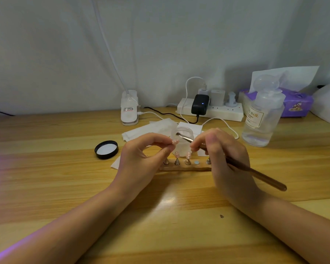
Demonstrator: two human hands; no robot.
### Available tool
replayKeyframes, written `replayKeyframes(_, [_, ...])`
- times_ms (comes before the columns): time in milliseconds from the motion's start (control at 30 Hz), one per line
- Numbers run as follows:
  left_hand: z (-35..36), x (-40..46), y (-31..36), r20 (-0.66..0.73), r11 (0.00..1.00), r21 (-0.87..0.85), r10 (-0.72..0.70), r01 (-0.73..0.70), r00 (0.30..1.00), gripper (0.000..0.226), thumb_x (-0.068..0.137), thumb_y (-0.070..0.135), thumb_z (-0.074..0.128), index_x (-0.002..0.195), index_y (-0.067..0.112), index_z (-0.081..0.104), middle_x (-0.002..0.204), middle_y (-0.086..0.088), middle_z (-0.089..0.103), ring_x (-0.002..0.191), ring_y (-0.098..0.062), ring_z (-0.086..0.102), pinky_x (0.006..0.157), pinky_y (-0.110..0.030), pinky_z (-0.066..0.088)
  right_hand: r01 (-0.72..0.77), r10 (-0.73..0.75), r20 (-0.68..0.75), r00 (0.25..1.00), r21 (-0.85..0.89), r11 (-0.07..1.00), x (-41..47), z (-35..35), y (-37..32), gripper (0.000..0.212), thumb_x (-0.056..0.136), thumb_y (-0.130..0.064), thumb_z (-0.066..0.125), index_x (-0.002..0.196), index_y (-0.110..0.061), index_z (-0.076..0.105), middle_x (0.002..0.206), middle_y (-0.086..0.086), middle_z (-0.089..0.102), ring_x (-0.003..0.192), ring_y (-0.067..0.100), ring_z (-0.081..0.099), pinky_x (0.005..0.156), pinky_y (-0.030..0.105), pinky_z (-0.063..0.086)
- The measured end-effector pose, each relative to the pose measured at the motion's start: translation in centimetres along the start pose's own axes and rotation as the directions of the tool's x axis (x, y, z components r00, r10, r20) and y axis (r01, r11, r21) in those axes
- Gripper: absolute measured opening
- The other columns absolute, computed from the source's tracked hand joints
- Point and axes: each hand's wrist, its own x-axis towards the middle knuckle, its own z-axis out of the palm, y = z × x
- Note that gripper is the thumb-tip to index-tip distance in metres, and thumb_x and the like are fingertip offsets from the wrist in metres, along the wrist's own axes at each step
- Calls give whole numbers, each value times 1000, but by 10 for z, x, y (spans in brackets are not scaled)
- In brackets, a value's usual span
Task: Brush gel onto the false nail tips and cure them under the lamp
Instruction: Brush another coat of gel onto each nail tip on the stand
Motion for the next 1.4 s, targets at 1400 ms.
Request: replayKeyframes(1400, [0,1,-4,1,999,49,4,-4,1000,16,74,7,71,86,18,69,83,4,66,80,-6,58,67,-7,43,30,-29,12,999,-3,1000,1,0,2,35,93,-23,31,73,-17,59,67,-6,60,71,5,57,69,33,45])
